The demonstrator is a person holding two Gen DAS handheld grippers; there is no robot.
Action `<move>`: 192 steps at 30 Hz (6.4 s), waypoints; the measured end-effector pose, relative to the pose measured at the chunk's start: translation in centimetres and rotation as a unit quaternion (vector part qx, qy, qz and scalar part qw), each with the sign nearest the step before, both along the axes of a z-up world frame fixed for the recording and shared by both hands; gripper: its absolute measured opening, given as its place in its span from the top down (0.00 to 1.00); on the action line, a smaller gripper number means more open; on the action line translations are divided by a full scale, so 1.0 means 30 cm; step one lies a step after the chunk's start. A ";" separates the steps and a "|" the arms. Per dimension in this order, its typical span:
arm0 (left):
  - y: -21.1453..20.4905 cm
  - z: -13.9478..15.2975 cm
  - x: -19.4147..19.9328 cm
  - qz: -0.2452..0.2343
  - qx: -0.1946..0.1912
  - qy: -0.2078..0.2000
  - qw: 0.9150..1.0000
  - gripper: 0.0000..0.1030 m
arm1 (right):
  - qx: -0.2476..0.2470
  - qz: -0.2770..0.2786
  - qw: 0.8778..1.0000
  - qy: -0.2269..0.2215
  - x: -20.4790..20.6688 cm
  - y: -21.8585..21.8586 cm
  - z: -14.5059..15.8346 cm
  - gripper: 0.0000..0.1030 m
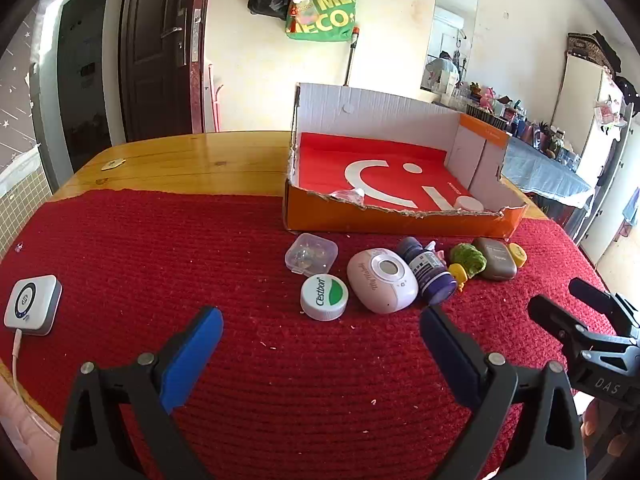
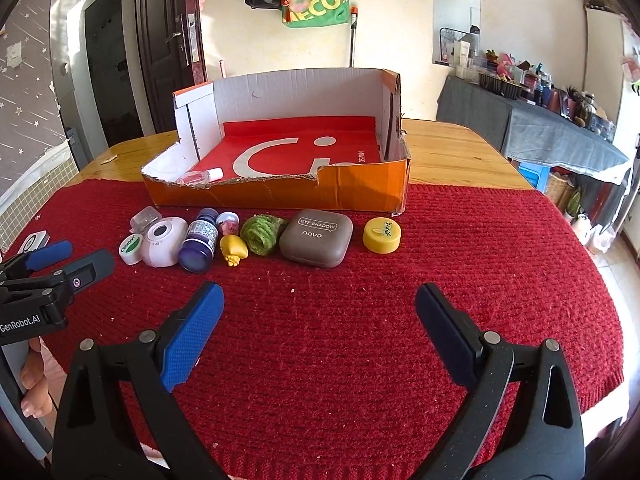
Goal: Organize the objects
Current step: 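Withdraw both open grippers from the box back over the mat, then grasp the white Cestbon cap with the left gripper while the right grasps the yellow jar, then carry the Cestbon cap and yellow jar into the box with both grippers, then set both items on the red sheet and open both grippers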
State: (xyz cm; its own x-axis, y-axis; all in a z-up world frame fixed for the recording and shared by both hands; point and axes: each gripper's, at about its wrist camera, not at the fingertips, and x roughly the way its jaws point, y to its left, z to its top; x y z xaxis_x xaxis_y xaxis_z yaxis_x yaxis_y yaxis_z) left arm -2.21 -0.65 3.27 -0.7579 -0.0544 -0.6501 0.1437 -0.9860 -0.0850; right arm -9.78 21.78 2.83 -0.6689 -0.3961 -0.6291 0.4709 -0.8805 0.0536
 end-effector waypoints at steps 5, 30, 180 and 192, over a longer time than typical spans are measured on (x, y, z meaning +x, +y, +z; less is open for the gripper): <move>-0.015 0.001 -0.028 -0.004 -0.023 -0.011 1.000 0.02 | 0.001 -0.007 1.000 0.000 -0.046 0.019 0.012 0.05; -0.062 -0.074 -0.130 -0.049 -0.038 -0.083 0.995 0.31 | 0.057 -0.029 0.995 -0.081 -0.327 0.081 -0.072 0.26; 0.136 0.056 -0.622 -0.254 -0.049 -0.186 0.948 0.57 | 0.106 0.224 0.958 -0.144 -0.496 -0.300 0.024 0.72; 0.095 0.170 -0.417 -0.210 -0.025 -0.109 0.971 0.47 | 0.073 0.202 0.970 -0.112 -0.408 -0.232 0.146 0.66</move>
State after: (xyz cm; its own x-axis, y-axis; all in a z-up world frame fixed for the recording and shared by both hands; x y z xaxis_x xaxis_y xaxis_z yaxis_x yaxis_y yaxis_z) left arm -14.73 2.20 8.38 -0.5652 0.1938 -0.8019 -0.2634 -0.9635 -0.0473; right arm -22.01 14.80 7.21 -0.3184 -0.4932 -0.8096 0.7699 -0.6328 0.0827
